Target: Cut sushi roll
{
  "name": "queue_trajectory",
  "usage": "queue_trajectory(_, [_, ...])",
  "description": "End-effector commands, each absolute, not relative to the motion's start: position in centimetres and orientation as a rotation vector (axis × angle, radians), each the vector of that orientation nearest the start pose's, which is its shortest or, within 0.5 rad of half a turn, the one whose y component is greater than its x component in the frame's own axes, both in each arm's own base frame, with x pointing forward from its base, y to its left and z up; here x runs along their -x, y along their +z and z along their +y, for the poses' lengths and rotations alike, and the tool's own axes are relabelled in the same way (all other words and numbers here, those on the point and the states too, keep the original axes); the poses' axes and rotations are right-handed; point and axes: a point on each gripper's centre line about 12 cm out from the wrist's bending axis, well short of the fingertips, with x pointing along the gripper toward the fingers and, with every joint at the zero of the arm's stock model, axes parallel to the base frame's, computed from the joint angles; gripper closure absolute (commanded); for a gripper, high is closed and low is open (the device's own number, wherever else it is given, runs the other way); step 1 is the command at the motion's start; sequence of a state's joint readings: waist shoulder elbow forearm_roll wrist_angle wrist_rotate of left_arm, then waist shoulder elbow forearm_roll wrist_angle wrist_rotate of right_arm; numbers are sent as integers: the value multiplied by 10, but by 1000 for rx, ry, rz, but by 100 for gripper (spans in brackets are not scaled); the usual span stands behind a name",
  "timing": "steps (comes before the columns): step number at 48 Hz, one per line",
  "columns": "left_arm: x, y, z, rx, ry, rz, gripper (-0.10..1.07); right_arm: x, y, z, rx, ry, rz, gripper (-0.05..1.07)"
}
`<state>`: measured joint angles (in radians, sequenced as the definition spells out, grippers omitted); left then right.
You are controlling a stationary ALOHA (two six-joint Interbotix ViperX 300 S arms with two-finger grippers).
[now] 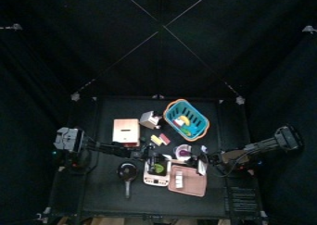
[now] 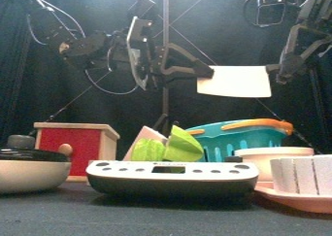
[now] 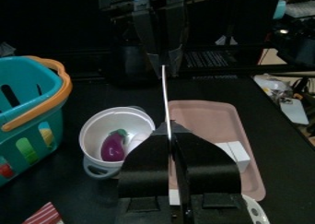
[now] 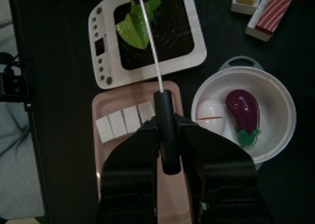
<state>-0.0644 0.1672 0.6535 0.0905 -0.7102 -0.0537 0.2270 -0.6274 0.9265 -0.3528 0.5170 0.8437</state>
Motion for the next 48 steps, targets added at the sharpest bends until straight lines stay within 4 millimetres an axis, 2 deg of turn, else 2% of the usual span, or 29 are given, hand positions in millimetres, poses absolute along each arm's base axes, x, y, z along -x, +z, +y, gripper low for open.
queue_trajectory(1, [-434,187,-43,-19,-144,95,69,-238,236,35,-364,-151,757,60])
queue_trajectory(24, [-449,156,-82,-20,-203,267,69,-219,195,60,-475,-95,897,60])
queue_trajectory(32, [-457,143,-90,-15,-208,310,69,-219,189,66,-491,-83,922,60])
queue_trajectory(40, [-460,137,-97,5,-206,328,69,-220,180,81,-483,-45,965,60])
queue_trajectory(48, [-461,130,-100,23,-196,365,69,-224,170,84,-457,-54,1003,60])
